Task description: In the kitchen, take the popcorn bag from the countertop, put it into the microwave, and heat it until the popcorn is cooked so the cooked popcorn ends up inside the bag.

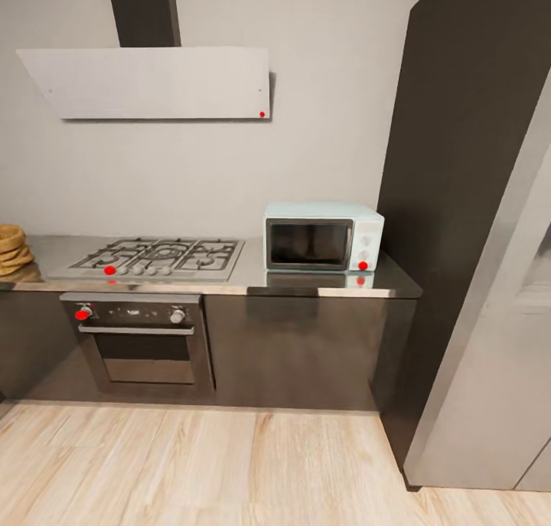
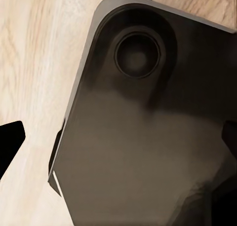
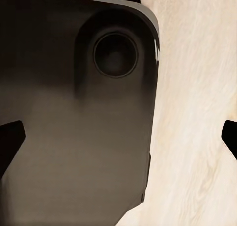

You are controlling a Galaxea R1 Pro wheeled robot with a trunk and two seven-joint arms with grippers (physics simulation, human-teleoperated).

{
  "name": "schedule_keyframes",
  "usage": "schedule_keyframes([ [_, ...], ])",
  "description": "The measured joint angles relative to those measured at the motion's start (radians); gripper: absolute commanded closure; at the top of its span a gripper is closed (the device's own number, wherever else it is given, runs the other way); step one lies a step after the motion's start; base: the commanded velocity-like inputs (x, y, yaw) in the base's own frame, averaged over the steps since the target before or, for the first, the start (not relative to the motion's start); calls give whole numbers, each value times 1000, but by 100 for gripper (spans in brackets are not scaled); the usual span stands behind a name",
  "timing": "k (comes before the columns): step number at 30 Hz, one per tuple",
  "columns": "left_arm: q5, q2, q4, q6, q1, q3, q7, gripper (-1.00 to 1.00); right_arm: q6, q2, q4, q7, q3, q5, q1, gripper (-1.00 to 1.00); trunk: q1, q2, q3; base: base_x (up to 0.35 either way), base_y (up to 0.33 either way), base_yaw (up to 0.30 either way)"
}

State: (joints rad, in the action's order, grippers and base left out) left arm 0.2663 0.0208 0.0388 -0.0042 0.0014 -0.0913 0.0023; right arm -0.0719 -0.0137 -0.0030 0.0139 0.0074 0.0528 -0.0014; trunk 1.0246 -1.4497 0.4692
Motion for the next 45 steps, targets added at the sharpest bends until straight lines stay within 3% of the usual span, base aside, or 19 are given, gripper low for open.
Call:
schedule_keyframes([
  [13,-2,-1,0,1,0,2,-1,-100,-2,1,-3,0,-2,2,0,-100,0,0,0,278,47,0],
  [15,-2,-1,0,0,0,2,-1,-100,3,1,-49,-5,-2,3,0,-100,0,0,0,29,8,0],
  [18,-1,-1,0,0,0,2,-1,-100,71,0,-288,-11,-2,10,-1,-100,0,0,0,8,2,0],
  [20,-1,-1,0,0,0,2,-1,-100,239,0,-546,-14,-6,13,-2,-100,0,0,0,2,1,0],
  [23,-1,-1,0,0,0,1,0,-100,555,-1,-959,-17,-15,8,-8,-100,0,0,0,0,0,0],
  [24,-1,-1,0,0,0,1,0,-100,645,-1,-1100,-17,-18,8,-33,-100,0,0,0,0,0,0],
  [27,-1,-1,0,0,0,1,0,-100,846,0,-1294,-16,-33,6,-176,-100,0,0,0,0,0,0],
  [28,-1,-1,0,0,0,1,0,-100,918,1,-1320,-16,-38,5,-254,-100,0,0,0,0,0,0],
  [29,-1,-1,0,0,0,1,0,-100,971,3,-1333,-15,-41,2,-374,-100,0,0,0,0,0,0],
  [34,0,-1,0,0,0,1,0,-100,1060,4,-1345,-14,-47,1,-695,-100,0,0,0,0,0,0],
  [36,1,-1,0,0,0,1,0,-100,1095,3,-1346,-14,-73,2,-822,-100,0,0,0,0,0,0],
  [37,0,-1,0,0,0,1,0,-100,1099,6,-1353,-12,-92,4,-888,-100,0,0,0,0,0,0],
  [39,-1,-1,0,0,0,1,-1,-100,1078,13,-1358,-9,-96,4,-913,-100,0,0,0,0,0,0],
  [42,0,-2,1,-1,0,0,0,-100,792,11,-1206,-11,-98,10,-925,-100,0,0,0,0,0,0],
  [45,1,-2,1,-1,0,-1,0,-100,666,8,-1074,-12,-98,14,-926,-100,0,0,0,0,0,0],
])
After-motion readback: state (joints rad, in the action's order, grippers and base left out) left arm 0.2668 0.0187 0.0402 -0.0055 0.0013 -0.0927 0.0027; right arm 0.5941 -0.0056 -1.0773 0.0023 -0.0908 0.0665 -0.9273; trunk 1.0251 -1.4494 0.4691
